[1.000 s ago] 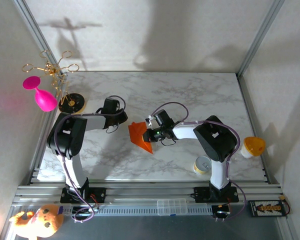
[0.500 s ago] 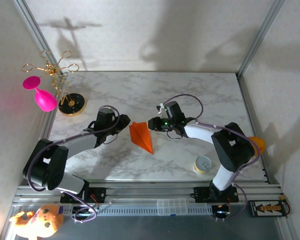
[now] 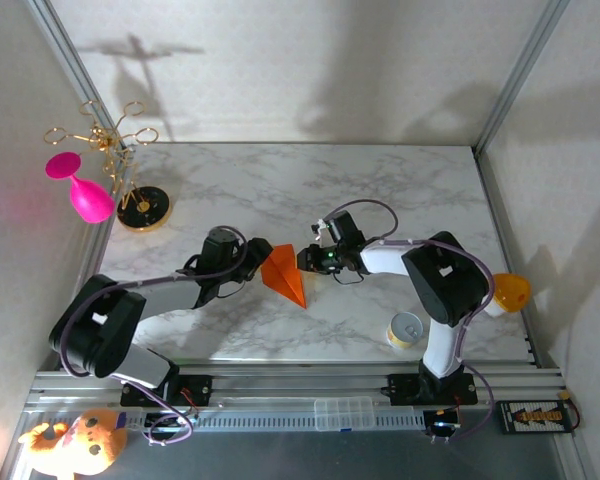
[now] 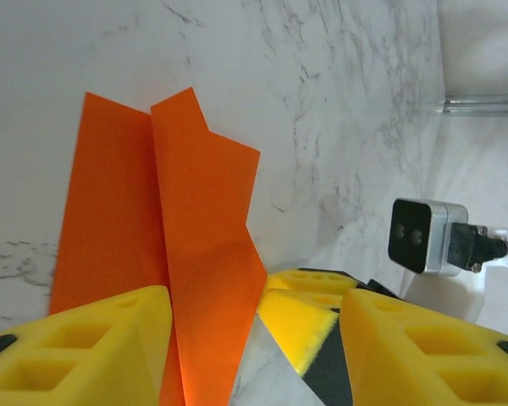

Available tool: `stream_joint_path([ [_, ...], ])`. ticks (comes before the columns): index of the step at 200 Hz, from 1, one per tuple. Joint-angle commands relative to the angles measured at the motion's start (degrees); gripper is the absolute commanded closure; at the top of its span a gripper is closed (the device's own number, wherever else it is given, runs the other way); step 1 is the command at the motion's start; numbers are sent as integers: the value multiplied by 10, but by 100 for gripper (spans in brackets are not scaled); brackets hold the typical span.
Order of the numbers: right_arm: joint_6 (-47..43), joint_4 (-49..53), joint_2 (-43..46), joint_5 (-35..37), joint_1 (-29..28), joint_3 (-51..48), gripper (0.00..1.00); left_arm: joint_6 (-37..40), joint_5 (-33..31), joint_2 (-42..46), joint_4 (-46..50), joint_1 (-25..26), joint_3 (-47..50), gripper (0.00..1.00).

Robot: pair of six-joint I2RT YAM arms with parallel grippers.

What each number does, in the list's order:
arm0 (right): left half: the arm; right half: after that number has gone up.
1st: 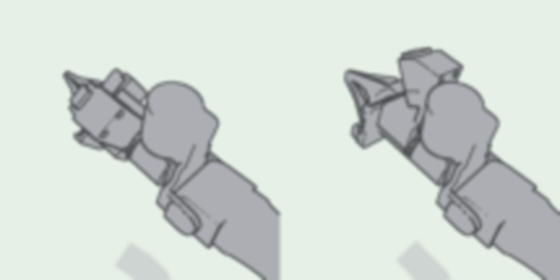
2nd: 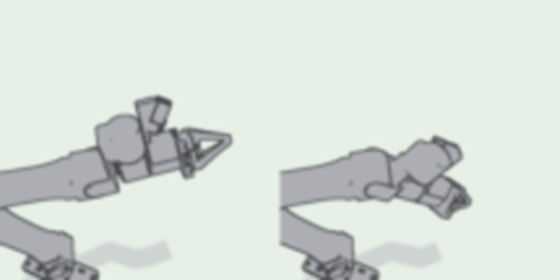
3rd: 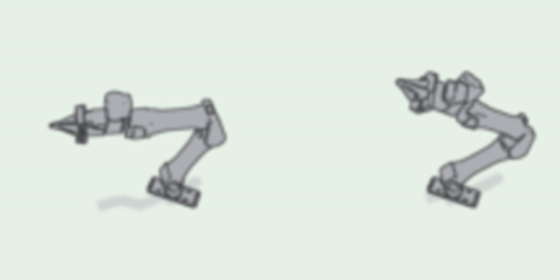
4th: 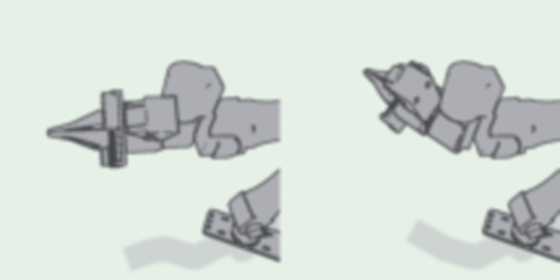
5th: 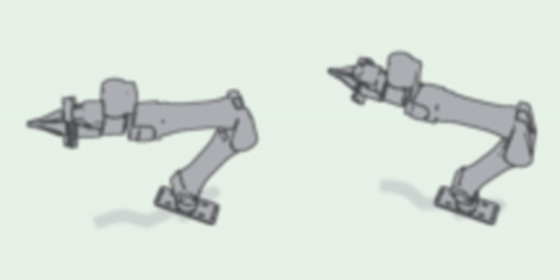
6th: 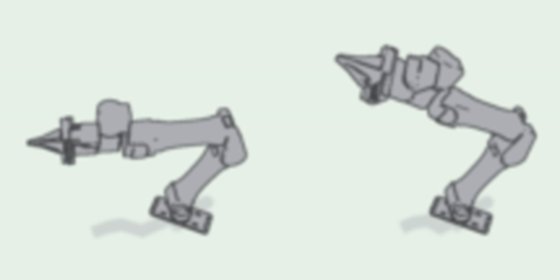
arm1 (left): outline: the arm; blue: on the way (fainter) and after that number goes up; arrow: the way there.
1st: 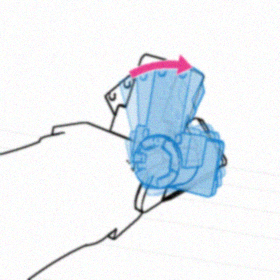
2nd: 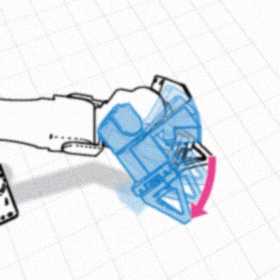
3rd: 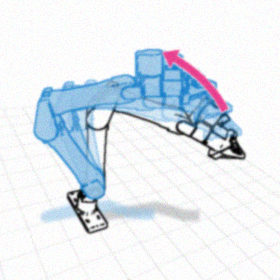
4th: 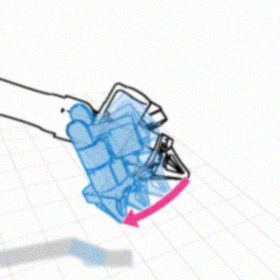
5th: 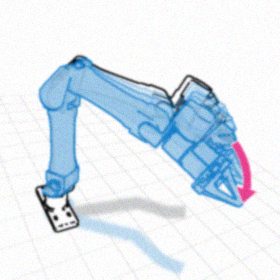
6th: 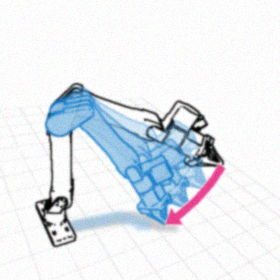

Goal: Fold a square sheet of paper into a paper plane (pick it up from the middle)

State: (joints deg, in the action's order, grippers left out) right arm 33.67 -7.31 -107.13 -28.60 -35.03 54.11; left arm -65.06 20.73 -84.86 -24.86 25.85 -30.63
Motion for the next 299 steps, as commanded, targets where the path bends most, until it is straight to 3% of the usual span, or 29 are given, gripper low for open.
stream_joint_path([
  [1, -12, 5, -13, -35, -2, 19, 76, -17, 16, -14, -26, 8, 4, 45],
  [67, -11, -22, -27, -77, -3, 19, 82, -16, 22, -29, -35, 10, 9, 46],
  [130, -4, -74, 5, -99, -1, 12, 99, 10, 29, 22, -42, 1, 24, 43],
  [204, 109, -216, 54, -204, 14, -4, 99, 14, 90, 81, -196, 5, 86, 17],
  [265, 220, -331, 53, -259, 27, -27, 99, 30, 116, 88, -278, 6, 89, 23],
  [299, 253, -362, 50, -275, 30, -31, 99, 42, 125, 73, -300, 6, 83, 35],
])
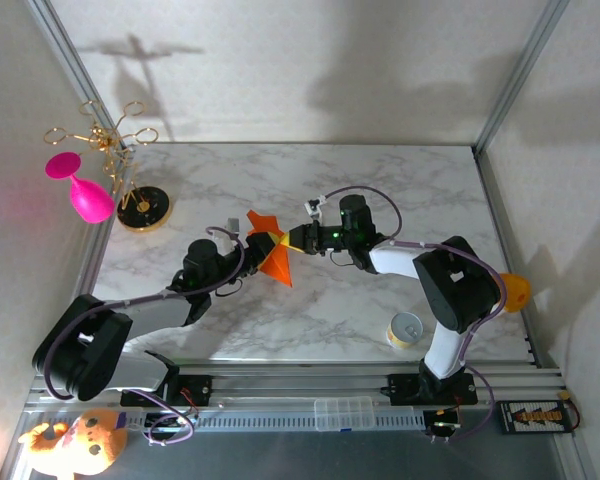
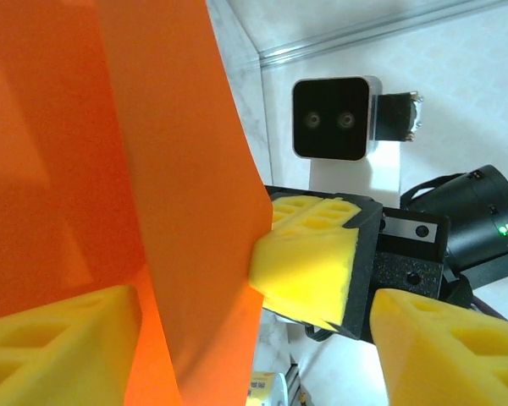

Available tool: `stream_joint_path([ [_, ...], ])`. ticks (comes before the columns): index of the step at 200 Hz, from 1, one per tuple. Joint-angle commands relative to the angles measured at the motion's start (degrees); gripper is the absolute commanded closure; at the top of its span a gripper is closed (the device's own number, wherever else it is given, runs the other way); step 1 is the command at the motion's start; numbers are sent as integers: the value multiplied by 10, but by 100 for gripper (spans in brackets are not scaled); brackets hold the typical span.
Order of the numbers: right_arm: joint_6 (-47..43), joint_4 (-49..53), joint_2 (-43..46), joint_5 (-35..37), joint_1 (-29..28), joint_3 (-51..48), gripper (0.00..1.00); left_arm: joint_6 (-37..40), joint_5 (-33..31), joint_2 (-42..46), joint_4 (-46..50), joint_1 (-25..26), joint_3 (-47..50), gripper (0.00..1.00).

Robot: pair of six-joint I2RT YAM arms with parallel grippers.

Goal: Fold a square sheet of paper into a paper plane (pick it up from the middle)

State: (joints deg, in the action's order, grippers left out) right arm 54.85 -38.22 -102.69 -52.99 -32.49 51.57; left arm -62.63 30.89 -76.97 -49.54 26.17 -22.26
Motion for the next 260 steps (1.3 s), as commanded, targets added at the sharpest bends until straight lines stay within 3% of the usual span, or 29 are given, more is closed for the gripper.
stream_joint_path([
  [1, 42, -53, 5, -31, 5, -6, 98, 18, 24, -7, -55, 3, -1, 36],
  [55, 89, -97, -4, -42, 10, -15, 98, 14, 39, -19, -130, 3, 13, 59],
  [105, 66, -65, 6, -35, 14, -11, 93, 42, 15, -12, -83, 1, 3, 84],
  [149, -4, 29, 43, 7, 29, -7, 71, 83, -9, 5, -7, -2, -19, 94],
  [172, -77, 125, 82, 76, 48, -5, 59, 130, -38, 22, 97, -7, -47, 95],
  [196, -171, 251, 122, 193, 61, 9, 53, 211, -109, 35, 279, -6, -106, 96],
  [220, -226, 323, 156, 317, 67, 14, 50, 294, -220, 22, 474, 0, -189, 98],
  [260, -252, 364, 204, 482, 73, -1, 44, 373, -433, -36, 691, 32, -323, 98],
])
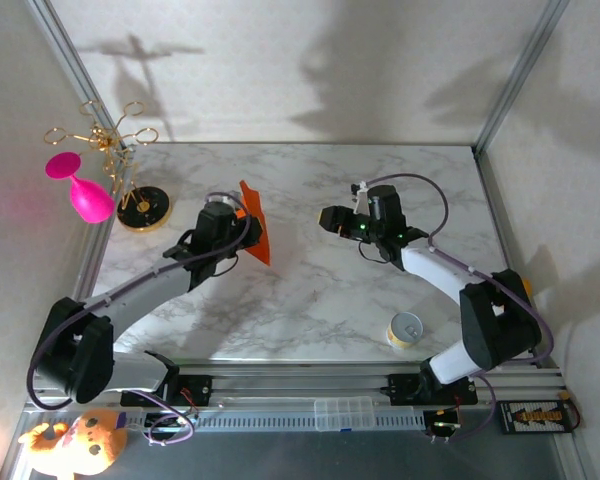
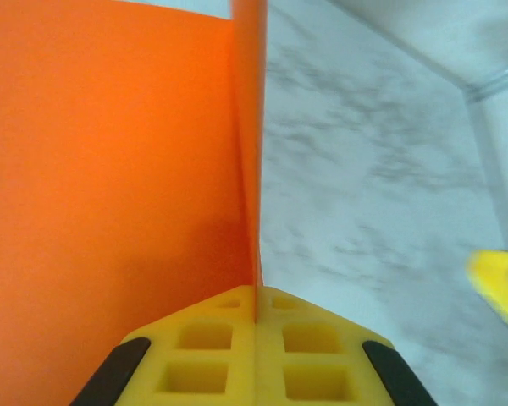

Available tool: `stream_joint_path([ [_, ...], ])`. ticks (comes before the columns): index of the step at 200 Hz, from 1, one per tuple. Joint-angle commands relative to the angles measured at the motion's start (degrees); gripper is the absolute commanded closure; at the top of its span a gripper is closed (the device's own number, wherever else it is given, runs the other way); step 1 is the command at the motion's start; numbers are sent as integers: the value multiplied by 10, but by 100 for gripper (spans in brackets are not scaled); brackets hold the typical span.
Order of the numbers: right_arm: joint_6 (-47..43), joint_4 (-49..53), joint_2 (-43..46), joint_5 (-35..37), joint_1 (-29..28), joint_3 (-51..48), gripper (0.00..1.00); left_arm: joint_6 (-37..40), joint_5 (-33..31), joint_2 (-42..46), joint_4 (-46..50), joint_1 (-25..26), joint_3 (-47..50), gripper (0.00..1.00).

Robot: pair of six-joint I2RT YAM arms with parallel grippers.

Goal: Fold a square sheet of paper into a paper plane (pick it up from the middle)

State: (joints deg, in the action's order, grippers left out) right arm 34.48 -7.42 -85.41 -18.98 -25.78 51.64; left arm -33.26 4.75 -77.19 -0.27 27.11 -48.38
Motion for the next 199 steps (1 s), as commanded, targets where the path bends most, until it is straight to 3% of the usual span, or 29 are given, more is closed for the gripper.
stream_joint_path([
  [1, -48, 56, 32, 145, 6, -2, 44, 80, -178, -36, 203, 24, -65, 99],
  [36, -63, 93, 36, 217, 7, 8, 41, 66, -365, -130, 340, 63, -163, 99],
  [71, -68, 107, 57, 267, 7, -4, 31, 43, -461, -226, 413, 100, -222, 98],
  [102, -52, 120, 72, 283, 20, -11, 30, 24, -541, -339, 489, 131, -286, 98],
  [134, -33, 114, 85, 271, 37, -26, 30, 14, -561, -433, 518, 156, -347, 98],
  [199, 10, 112, 78, 249, 53, -37, 31, -19, -492, -518, 483, 184, -403, 88],
])
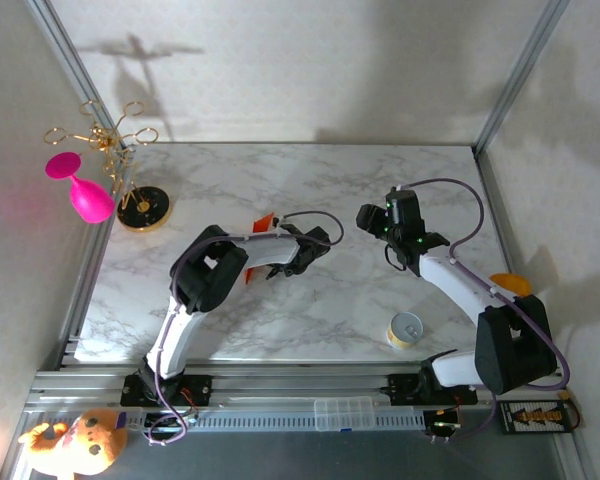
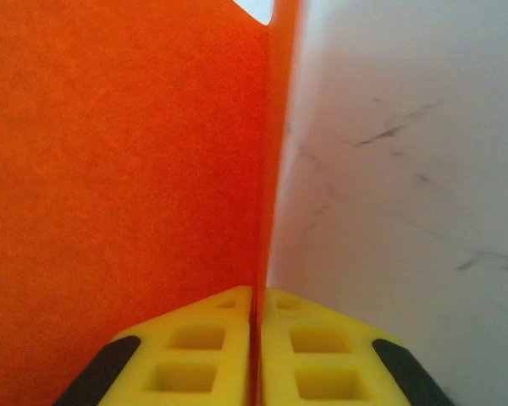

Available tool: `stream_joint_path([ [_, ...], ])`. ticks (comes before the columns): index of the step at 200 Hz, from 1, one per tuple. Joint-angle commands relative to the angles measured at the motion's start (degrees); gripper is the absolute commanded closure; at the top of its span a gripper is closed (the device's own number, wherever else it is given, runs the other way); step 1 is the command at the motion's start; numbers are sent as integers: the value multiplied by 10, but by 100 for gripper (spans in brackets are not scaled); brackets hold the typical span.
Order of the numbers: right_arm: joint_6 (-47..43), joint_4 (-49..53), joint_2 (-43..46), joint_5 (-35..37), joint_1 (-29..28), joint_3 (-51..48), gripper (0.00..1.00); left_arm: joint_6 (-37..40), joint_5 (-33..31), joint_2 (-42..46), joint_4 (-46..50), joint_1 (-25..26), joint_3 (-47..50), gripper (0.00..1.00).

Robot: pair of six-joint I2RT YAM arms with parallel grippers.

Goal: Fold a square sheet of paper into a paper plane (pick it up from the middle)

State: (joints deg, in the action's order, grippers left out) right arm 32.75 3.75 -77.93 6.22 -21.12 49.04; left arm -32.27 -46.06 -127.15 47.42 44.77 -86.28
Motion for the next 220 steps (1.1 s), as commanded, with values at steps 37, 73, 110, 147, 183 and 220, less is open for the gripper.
stream_joint_path([
  [37, 40, -3, -4, -20, 14, -11, 32, -57, 45, -30, -2, 16, -32, 81],
  [73, 49, -10, -7, -29, 15, -15, 32, -66, 98, -18, -18, 26, -33, 71],
  [110, 55, -14, -9, -33, 16, -16, 32, -89, 178, 17, -55, 43, -33, 65],
  [147, 59, -10, -10, -30, 20, -17, 33, -111, 279, 78, -127, 56, -2, 67],
  [183, 60, -17, -2, -32, 28, -22, 32, -119, 417, 179, -246, 54, 89, 70],
  [220, 42, -35, -27, -88, 28, -14, 32, -96, 422, 279, -277, -8, 179, 73],
])
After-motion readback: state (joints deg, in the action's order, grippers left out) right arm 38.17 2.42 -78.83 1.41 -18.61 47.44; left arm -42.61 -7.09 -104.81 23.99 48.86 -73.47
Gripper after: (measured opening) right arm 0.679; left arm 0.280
